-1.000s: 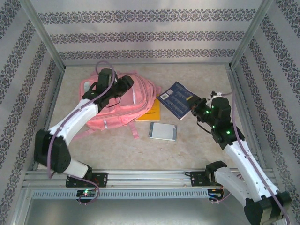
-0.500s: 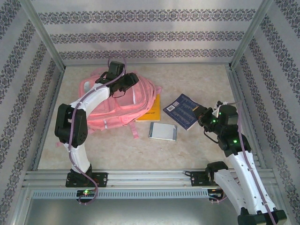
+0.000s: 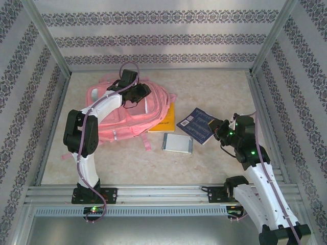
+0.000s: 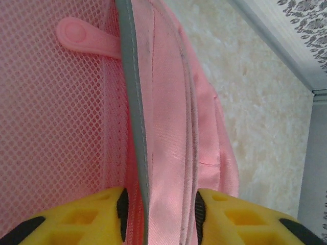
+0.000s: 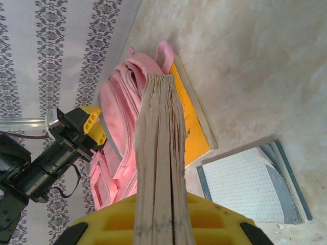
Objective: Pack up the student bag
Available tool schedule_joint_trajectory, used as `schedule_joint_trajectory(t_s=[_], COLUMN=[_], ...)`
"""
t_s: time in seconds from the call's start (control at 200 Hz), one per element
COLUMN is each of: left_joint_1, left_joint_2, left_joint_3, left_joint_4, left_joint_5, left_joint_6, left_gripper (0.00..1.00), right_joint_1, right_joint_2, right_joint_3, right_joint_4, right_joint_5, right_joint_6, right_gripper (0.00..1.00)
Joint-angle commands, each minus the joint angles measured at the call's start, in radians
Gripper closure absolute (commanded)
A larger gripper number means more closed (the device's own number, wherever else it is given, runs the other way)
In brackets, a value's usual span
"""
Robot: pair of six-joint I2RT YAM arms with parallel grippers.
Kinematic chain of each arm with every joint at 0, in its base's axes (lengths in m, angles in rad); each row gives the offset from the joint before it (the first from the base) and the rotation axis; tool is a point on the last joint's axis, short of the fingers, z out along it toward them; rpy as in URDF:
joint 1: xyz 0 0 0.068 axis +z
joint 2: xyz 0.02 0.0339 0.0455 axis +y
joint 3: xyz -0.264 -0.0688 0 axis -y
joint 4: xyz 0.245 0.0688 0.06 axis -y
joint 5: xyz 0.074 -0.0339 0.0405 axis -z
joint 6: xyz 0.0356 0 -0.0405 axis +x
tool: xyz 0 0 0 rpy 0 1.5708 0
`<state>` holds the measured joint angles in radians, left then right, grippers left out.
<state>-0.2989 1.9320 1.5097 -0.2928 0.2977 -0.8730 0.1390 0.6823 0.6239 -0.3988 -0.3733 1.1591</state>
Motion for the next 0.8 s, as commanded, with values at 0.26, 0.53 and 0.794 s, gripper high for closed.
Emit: schedule_joint_trajectory(t_s=[0.26, 0.53, 0.794], left_joint_1=[-0.006, -0.003, -0.002], left_joint_2=[0.021, -0.190, -0.450], left_joint_3=[0.041, 0.035, -0.025], left_joint_4=[-0.040, -0.187, -0.313], left_joint_5=[0.072, 0.117, 0.190], left_joint_6=[0.030, 0.134, 0.135], left_gripper=[0.99, 1.00, 1.00], right_joint_1=[-0.003, 0.059, 0.118], right_joint_2=[0.028, 0.153, 0.250], right_joint_3=[0.011, 0.220, 0.361], right_joint_4=[0.095, -0.067, -0.103], right_joint_5=[-0.036, 0.043, 0.119], right_joint_6=[0.012, -0.208, -0.347], right_gripper=[1.00, 1.00, 1.00])
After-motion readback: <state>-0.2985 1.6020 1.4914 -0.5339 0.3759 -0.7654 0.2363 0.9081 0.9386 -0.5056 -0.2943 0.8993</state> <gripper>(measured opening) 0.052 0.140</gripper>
